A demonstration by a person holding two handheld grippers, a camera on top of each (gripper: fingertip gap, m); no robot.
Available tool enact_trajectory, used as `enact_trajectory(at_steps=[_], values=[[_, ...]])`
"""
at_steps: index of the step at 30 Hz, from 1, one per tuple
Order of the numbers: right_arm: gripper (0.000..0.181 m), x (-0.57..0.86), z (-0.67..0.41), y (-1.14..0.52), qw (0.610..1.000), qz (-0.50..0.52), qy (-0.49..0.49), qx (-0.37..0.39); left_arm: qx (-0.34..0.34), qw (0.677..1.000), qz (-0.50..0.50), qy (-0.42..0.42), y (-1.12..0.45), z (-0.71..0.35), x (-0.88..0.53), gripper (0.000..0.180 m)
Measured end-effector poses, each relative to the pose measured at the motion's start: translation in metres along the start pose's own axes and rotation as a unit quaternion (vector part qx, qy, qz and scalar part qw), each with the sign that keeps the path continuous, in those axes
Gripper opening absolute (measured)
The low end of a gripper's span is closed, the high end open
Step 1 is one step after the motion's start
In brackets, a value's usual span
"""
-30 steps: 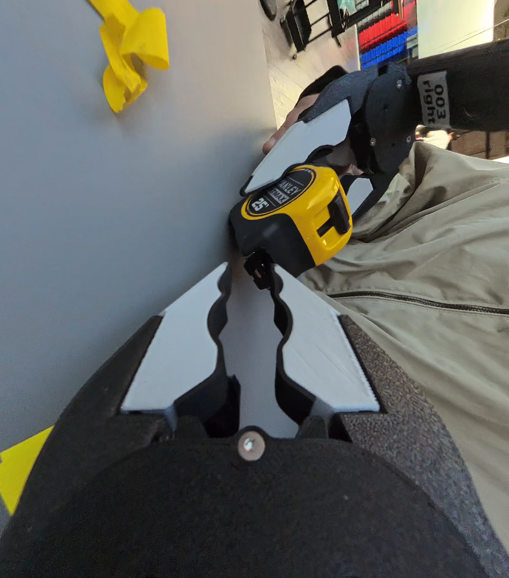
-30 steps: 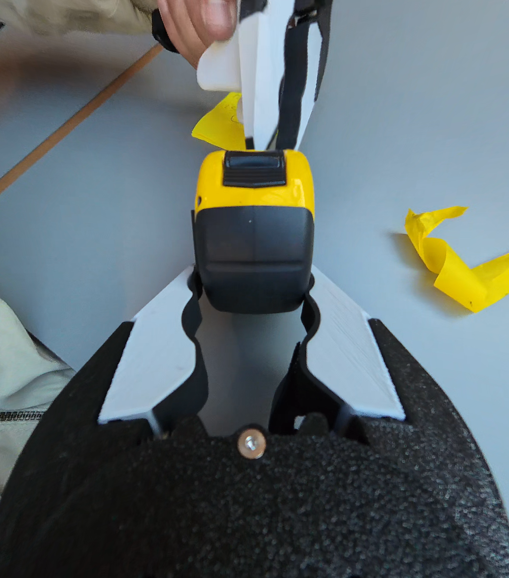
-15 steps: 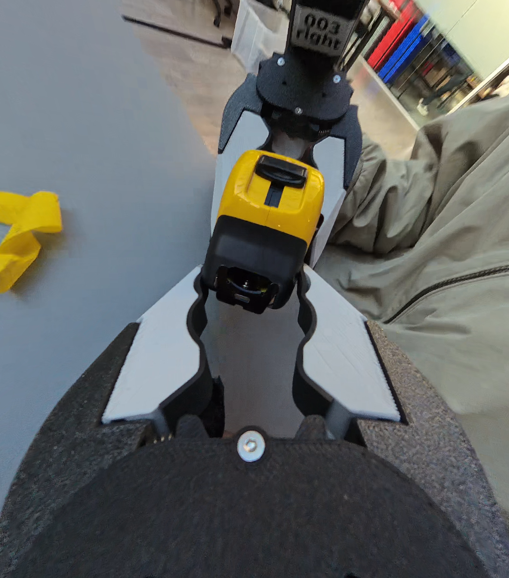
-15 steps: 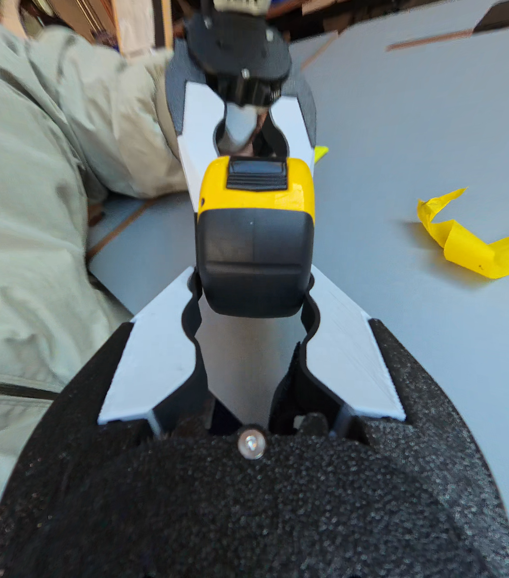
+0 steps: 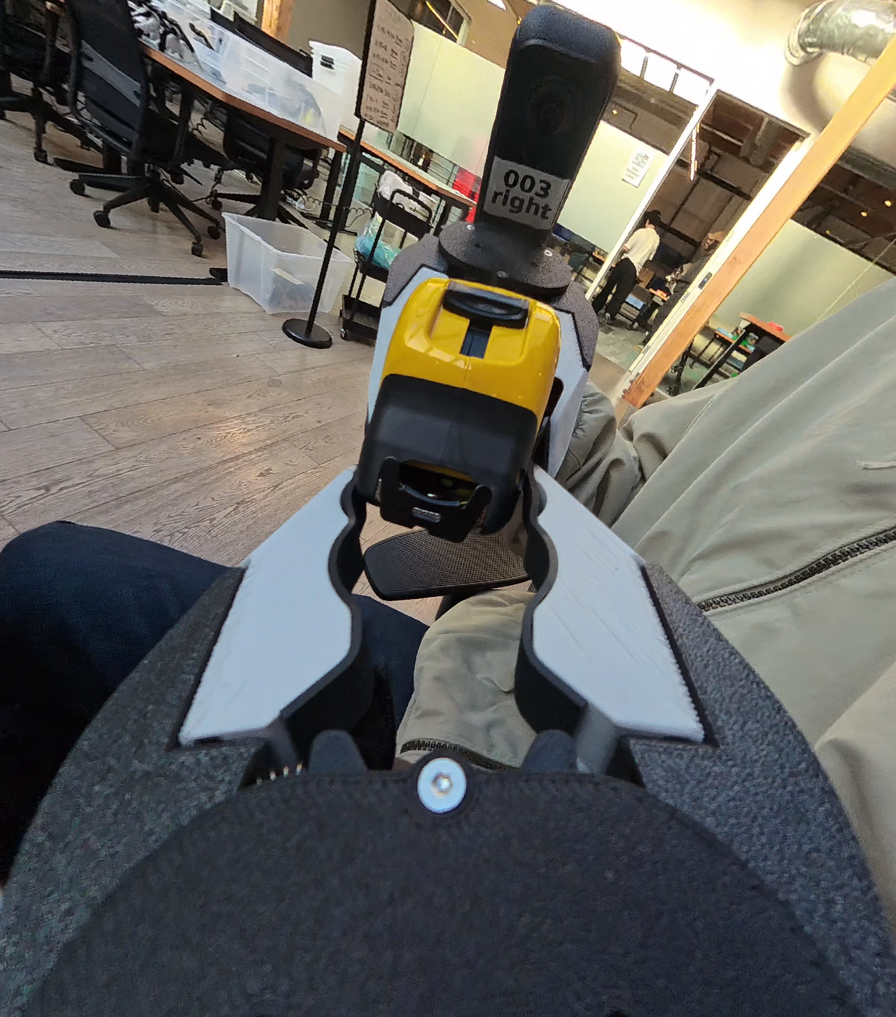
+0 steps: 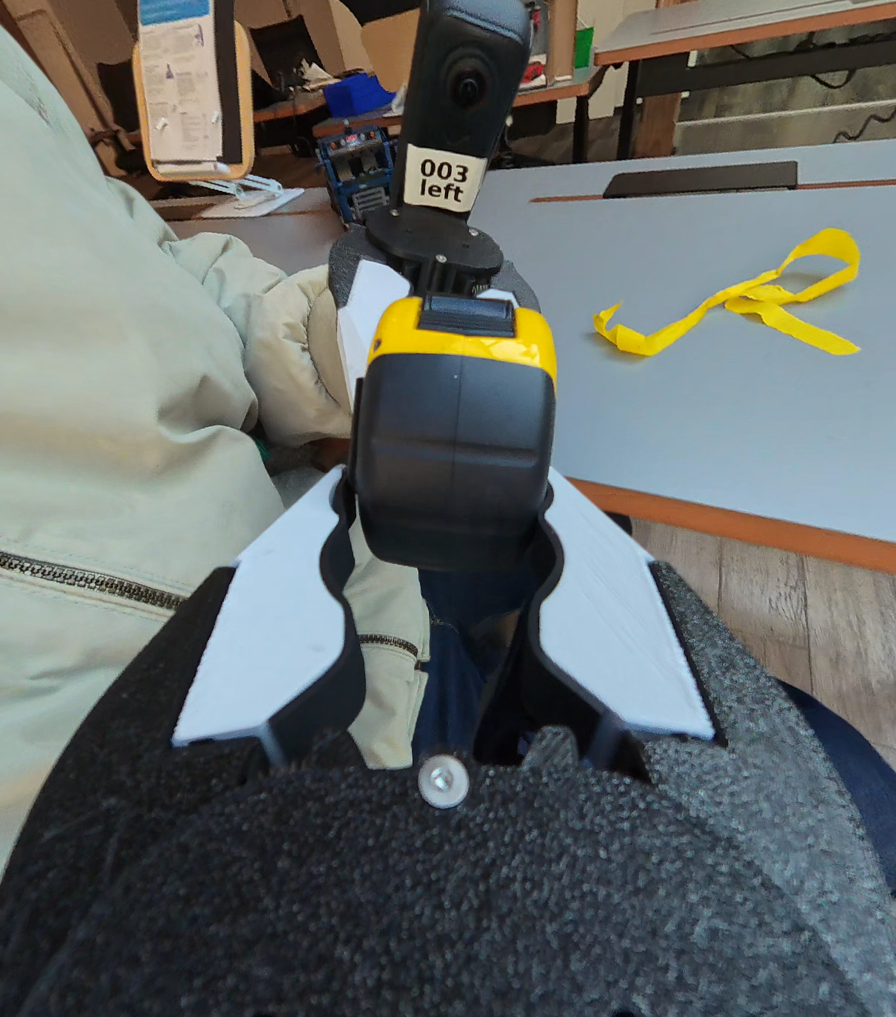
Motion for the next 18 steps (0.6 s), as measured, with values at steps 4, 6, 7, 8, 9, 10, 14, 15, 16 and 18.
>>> enact_trajectory(at_steps=[4,6,7,8,9,10,14,15,16,18], values=[[0.064,-0.010,0.018,0.035,0.999,0.042,-0.008,-0.027,-0.022,0.999,0.033,-0.005,-0.038,0.005,-0.002,0.057],[0.064,-0.014,0.024,0.045,0.998,0.054,-0.030,-0.021,-0.019,0.998,0.056,0.011,-0.051,0.009,-0.004,0.057],[0.064,-0.016,0.028,0.048,0.997,0.061,-0.039,-0.015,-0.018,0.997,0.068,0.017,-0.054,0.010,-0.005,0.057],[0.064,-0.019,0.030,0.051,0.996,0.068,-0.047,-0.014,-0.018,0.997,0.078,0.021,-0.057,0.012,-0.006,0.057],[0.064,-0.021,0.033,0.052,0.996,0.076,-0.053,-0.018,-0.019,0.996,0.087,0.023,-0.058,0.014,-0.007,0.057],[0.064,-0.023,0.035,0.052,0.994,0.084,-0.058,-0.027,-0.020,0.995,0.095,0.026,-0.059,0.017,-0.009,0.057],[0.064,-0.028,0.041,0.047,0.992,0.098,-0.066,-0.054,-0.031,0.992,0.113,0.039,-0.058,0.028,-0.014,0.056],[0.064,-0.028,0.043,0.046,0.991,0.100,-0.069,-0.053,-0.035,0.992,0.114,0.037,-0.058,0.029,-0.015,0.056],[0.064,-0.028,0.046,0.046,0.991,0.101,-0.071,-0.049,-0.043,0.992,0.114,0.034,-0.059,0.029,-0.016,0.056],[0.064,-0.026,0.049,0.051,0.990,0.110,-0.073,-0.044,-0.059,0.991,0.115,0.024,-0.063,0.025,-0.021,0.056]])
Point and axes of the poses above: each gripper's, where its closed fingertips meet, y back along the fingers, z out of its underside, x = y × z across the jaws, the point moved 9 cm from there along y, back along the fingers, and after that the axes turned 7 degrees about z, right-handed, at the moved point
